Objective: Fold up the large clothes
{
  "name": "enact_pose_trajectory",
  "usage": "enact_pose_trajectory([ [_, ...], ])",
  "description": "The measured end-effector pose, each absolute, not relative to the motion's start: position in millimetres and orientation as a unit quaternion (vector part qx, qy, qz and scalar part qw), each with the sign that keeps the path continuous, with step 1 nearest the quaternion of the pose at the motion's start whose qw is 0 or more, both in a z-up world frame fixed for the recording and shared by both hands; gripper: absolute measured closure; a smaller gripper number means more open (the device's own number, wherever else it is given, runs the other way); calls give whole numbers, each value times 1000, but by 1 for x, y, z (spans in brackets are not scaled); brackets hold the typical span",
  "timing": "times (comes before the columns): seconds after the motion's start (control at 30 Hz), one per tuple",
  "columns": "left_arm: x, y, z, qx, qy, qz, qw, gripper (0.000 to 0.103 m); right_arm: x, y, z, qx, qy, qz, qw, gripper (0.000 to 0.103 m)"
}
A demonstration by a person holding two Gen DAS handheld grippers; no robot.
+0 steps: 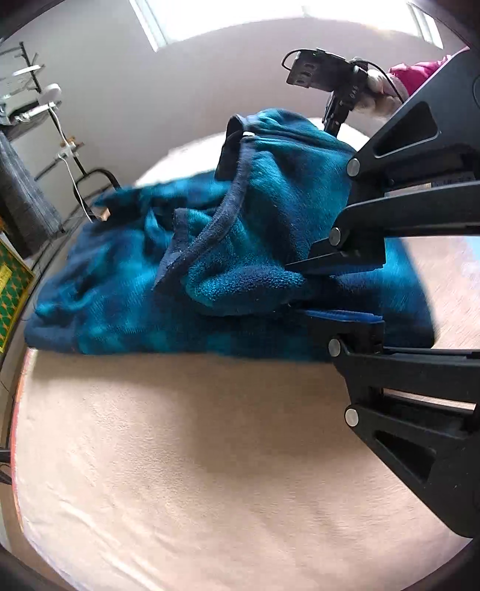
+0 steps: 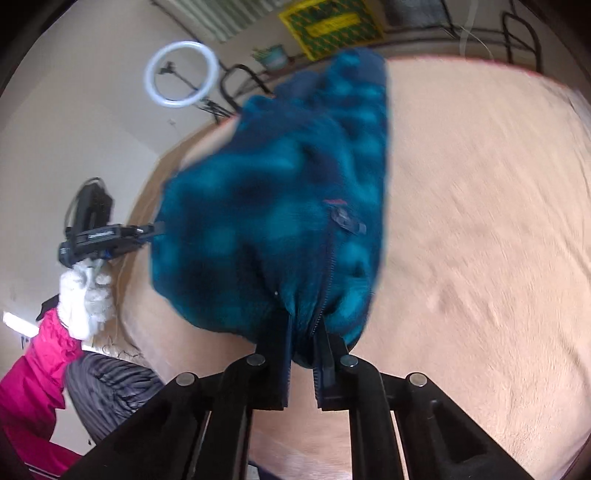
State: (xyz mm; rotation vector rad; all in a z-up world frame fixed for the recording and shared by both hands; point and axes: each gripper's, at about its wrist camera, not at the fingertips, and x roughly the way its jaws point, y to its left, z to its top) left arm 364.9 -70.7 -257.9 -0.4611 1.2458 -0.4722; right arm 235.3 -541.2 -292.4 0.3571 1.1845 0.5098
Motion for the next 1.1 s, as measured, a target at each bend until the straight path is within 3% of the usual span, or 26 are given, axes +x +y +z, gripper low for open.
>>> enact_pose_trajectory([
  [0.13, 379, -76, -266, -204, 571, -211, 766, 88, 243, -539, -291, 151, 535, 237, 797, 95],
  [0.2, 380, -73, -261, -209, 565, -205, 771, 86, 242, -536, -283, 129, 546, 228, 796, 90],
  [0.27, 378, -69, -252, -213, 559, -199, 777, 86, 238, -534, -267, 90, 538, 211, 811, 73],
  [0.4, 365, -62, -224, -206, 525, -215, 797, 86, 236, -516, -220, 33, 493, 234, 837, 63],
  [0.57, 335, -81, -209, -147, 527, -286, 787, 86, 274, -451, -189, -22, 454, 306, 837, 38],
  [0.7, 317, -102, -219, -86, 545, -315, 772, 86, 314, -397, -202, -63, 468, 342, 812, 38],
  [0.9, 321, -99, -238, -102, 562, -320, 755, 86, 351, -339, -240, -109, 510, 370, 769, 39],
  [0.93, 323, -97, -239, -103, 563, -322, 754, 86, 354, -333, -245, -117, 517, 370, 763, 46],
  [1.0, 325, -99, -242, -102, 565, -325, 752, 86, 354, -327, -249, -133, 524, 371, 756, 79],
  [1.07, 324, -101, -244, -96, 562, -327, 754, 86, 351, -322, -248, -156, 516, 369, 757, 94],
  [1.1, 323, -101, -246, -96, 562, -327, 754, 86, 350, -319, -244, -168, 506, 365, 763, 94],
])
